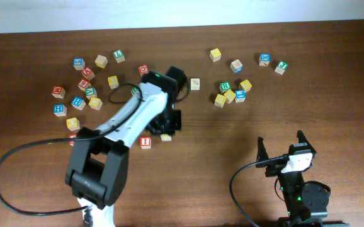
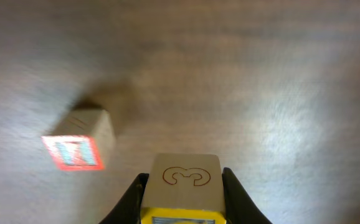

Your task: Spell out ICRA

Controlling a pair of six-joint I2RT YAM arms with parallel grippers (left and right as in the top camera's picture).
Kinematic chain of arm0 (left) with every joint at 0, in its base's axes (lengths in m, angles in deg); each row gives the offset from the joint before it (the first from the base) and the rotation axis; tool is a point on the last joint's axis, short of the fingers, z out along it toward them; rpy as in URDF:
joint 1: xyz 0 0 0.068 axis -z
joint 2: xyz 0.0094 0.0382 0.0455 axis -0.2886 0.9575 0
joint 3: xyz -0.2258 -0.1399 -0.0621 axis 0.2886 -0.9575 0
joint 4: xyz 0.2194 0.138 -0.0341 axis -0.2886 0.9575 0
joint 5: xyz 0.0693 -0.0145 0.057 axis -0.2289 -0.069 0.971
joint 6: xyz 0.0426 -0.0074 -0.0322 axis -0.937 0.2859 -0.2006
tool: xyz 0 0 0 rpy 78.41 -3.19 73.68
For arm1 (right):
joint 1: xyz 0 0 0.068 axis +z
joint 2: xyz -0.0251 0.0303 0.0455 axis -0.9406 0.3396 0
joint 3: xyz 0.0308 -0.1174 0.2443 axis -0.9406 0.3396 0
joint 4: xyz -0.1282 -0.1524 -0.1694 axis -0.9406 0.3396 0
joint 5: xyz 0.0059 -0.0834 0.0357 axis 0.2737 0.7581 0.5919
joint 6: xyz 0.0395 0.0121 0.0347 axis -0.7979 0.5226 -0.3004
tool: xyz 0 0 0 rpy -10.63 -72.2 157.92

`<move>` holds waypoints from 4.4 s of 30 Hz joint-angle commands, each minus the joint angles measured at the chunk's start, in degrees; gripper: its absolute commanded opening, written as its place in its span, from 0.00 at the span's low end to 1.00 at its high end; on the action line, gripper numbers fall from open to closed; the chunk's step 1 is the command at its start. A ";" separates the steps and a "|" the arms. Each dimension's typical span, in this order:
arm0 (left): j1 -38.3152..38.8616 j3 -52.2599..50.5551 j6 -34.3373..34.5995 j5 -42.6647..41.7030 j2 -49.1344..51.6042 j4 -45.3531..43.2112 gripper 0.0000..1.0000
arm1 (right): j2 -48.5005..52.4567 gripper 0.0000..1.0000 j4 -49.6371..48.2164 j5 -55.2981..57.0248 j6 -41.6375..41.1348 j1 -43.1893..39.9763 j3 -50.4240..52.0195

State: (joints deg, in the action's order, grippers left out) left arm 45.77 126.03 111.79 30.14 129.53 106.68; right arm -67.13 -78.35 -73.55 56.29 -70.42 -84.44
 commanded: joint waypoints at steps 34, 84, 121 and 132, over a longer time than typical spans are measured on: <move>-0.94 -6.14 0.70 4.13 -0.57 -10.64 0.45 | -0.42 0.98 0.31 0.07 -0.66 0.44 0.31; -22.97 22.51 7.23 4.22 10.73 -9.38 0.78 | -0.42 0.98 0.31 0.07 -0.63 0.44 0.31; -18.75 22.43 6.69 6.93 21.99 -12.24 0.37 | -0.42 0.98 0.31 0.07 -0.66 0.44 0.31; -18.73 28.55 5.60 6.47 18.80 -4.92 0.28 | -0.42 0.99 0.31 0.07 -0.63 0.44 0.31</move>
State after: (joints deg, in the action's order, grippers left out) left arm 27.25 150.97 118.85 37.00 150.58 99.36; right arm -67.13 -78.35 -73.55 56.31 -70.42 -84.44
